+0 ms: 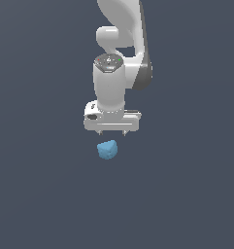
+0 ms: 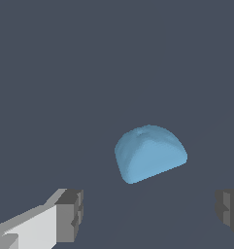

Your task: Pick up the object and move it to a goal position.

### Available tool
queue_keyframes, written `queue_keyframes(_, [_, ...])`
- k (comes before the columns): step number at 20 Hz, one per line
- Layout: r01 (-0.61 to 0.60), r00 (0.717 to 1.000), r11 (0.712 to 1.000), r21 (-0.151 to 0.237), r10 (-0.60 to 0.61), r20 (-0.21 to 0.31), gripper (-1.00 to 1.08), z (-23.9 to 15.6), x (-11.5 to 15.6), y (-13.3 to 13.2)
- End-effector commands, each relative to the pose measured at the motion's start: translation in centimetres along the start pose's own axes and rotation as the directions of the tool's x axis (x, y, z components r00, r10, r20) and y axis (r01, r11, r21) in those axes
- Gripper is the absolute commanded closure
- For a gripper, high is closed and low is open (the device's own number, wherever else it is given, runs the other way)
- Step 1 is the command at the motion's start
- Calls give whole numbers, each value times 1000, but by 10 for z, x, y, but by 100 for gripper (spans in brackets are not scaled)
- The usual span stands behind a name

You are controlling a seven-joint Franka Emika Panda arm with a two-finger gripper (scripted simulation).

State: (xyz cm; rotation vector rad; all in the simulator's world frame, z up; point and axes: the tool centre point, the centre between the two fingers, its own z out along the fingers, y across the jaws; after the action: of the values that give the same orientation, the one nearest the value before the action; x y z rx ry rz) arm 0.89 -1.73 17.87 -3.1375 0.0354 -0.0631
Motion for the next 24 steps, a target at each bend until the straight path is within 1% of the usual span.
queue_keyframes(1, [0, 1000, 1000, 0, 0, 0, -92, 0, 0, 0])
queue_keyframes(4, [7, 1000, 1000, 4, -7, -1, -92, -1, 0, -6])
queue_keyframes(8, [39, 999, 999, 19, -39, -4, -92, -6, -2, -29])
queue_keyframes(11, [56, 998, 998, 24, -56, -6, -92, -8, -3, -38])
queue_keyframes(18, [32, 999, 999, 24, -32, -4, -92, -6, -3, -36])
queue_keyframes(24, [-45, 999, 999, 25, 45, 2, -92, -2, -1, -33])
